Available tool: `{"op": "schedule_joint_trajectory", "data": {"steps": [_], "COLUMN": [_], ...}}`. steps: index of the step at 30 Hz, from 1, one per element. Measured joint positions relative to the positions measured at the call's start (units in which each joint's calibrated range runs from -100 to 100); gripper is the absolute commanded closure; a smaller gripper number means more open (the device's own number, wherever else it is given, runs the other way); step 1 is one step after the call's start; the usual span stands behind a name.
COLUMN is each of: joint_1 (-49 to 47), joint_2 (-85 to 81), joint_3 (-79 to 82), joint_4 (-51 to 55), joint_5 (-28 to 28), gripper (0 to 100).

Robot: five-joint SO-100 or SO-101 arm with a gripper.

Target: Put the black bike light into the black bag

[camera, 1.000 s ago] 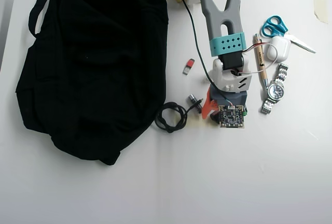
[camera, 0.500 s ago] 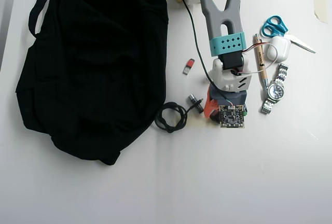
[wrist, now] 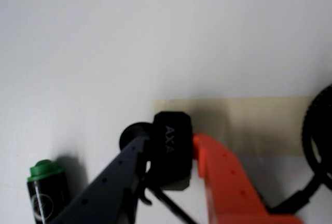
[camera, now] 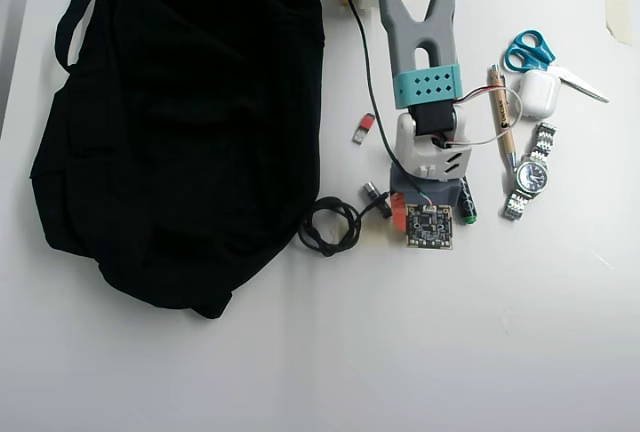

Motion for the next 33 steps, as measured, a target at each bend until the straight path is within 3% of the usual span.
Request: {"op": "schedule_joint_trajectory", "data": {"steps": [17, 33], "joint_1": [0.0, -0.1], "joint_2": [0.0, 0.2], "joint_3": [0.0, -9.2], "joint_4": [0.1, 14.8], "joint_5": [0.0, 0.1], "gripper": [98, 98]}}
